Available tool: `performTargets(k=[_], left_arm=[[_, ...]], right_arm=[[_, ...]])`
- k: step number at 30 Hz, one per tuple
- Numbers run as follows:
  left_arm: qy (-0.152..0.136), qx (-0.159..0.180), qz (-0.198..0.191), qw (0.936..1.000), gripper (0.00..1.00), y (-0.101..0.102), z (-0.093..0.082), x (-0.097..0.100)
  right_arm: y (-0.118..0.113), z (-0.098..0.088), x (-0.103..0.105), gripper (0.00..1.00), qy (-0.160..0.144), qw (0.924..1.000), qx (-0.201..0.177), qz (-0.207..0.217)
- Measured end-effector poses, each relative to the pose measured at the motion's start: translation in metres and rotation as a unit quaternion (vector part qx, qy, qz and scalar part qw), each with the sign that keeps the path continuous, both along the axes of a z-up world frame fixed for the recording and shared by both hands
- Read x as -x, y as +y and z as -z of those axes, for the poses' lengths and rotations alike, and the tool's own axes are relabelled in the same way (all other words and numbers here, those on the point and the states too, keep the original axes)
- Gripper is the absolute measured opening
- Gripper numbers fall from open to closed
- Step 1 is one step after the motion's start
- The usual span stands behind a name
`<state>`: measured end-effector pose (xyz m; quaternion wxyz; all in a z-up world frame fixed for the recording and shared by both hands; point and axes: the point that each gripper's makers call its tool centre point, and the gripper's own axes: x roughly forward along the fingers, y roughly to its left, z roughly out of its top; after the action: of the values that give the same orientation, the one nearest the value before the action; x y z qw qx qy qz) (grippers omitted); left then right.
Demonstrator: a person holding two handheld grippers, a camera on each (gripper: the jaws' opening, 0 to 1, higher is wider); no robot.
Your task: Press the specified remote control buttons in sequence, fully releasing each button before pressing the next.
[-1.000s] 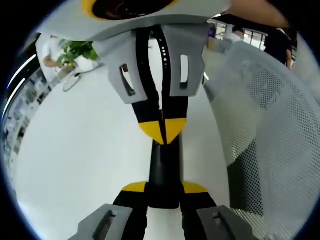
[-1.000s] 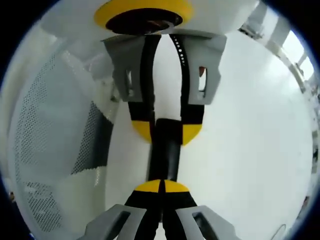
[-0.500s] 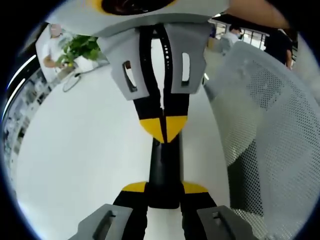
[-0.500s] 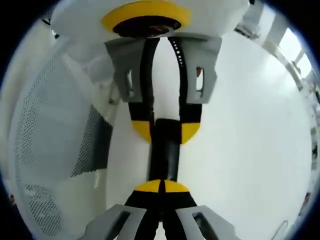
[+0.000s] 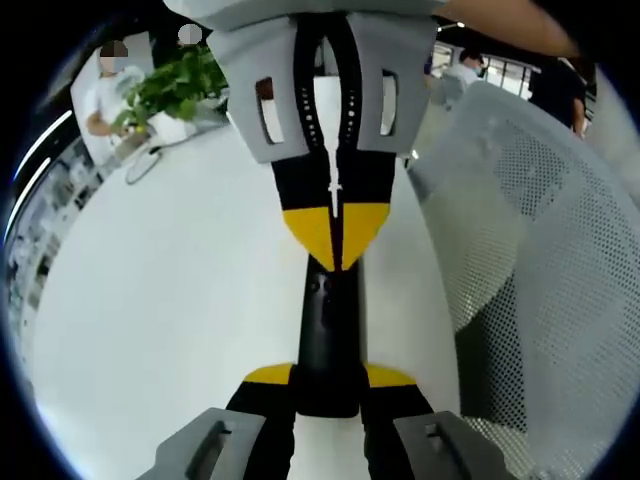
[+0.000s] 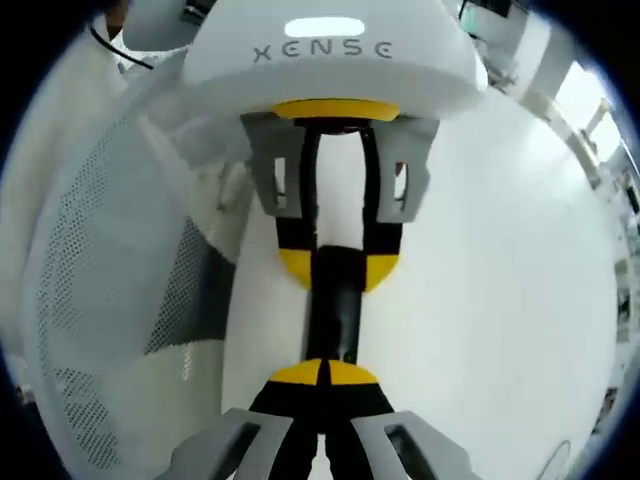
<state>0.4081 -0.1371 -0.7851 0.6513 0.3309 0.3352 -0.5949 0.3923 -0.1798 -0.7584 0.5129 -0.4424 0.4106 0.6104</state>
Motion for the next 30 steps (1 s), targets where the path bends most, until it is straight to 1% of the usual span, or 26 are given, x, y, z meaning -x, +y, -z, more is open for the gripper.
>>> performTargets(k=[8, 12, 14, 20, 30], left_arm=[[0.0, -0.001, 0.0, 1.0, 0.23, 0.0, -0.001, 0.001], [0.002, -0.001, 0.0, 1.0, 0.23, 0.001, 0.003, -0.001], [0.002, 0.0, 0.0, 1.0, 0.23, 0.0, -0.001, 0.002], [0.002, 0.0, -0.001, 1.0, 0.23, 0.0, 0.0, 0.001], [0.002, 0.001, -0.003, 1.0, 0.23, 0.001, 0.001, 0.0]], right_arm=[[0.001, 0.007, 0.005, 0.0, 0.006, 1.0, 0.002, -0.001], [0.003, 0.01, 0.007, 0.0, 0.011, 0.9999, 0.002, -0.005], [0.003, 0.011, 0.007, 0.0, 0.011, 0.9999, 0.003, -0.006], [0.002, 0.017, 0.007, 0.0, 0.01, 0.9999, 0.01, -0.008], [0.003, 0.016, 0.006, 0.0, 0.006, 0.9999, 0.01, -0.008]])
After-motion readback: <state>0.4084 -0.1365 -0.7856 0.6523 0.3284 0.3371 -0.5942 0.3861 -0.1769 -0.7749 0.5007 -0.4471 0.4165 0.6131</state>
